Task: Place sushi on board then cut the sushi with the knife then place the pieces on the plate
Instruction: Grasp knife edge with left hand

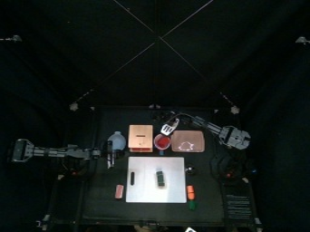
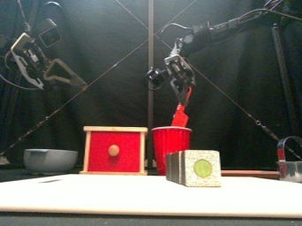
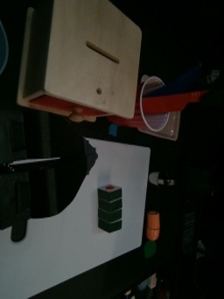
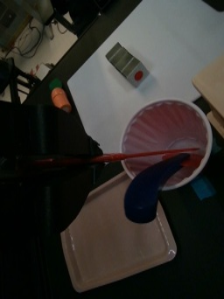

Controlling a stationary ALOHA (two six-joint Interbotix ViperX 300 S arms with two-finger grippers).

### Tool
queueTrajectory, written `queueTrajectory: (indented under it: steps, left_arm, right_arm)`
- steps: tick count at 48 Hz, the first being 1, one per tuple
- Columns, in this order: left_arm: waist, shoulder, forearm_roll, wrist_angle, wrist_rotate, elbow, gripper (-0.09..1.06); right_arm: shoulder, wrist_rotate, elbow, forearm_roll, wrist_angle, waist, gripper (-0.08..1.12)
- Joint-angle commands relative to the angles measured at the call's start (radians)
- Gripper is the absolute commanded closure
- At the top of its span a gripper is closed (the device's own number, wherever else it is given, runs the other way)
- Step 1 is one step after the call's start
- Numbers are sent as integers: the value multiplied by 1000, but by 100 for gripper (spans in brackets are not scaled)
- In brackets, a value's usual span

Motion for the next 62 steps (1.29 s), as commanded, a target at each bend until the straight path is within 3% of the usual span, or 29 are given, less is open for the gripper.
queueTrajectory:
  steps: [1, 18, 24, 35, 41, 49, 62]
  left_arm:
    - [2, -20, -2, -5, 2, -12, 99]
    - [3, -48, -2, -5, 2, -18, 99]
    - [3, -48, 0, -5, 2, -28, 98]
    - [-5, -48, 20, -6, 2, -57, 98]
    - [-6, -48, 20, -6, -3, -94, 98]
    - [-40, -43, 17, -6, -5, -137, 98]
    - [-91, 20, -37, -6, -5, -209, 95]
  right_arm:
    - [-101, 0, -37, -2, 3, -2, 67]
    - [-313, 6, 37, -60, -74, 66, 67]
    - [-410, 3, 120, -74, -184, 114, 67]
    - [-612, 11, 439, -149, -558, 242, 67]
    - [-712, 12, 635, -163, -769, 291, 67]
    - [-838, 12, 870, -161, -1078, 333, 67]
    - [-870, 9, 1069, -218, -1319, 451, 67]
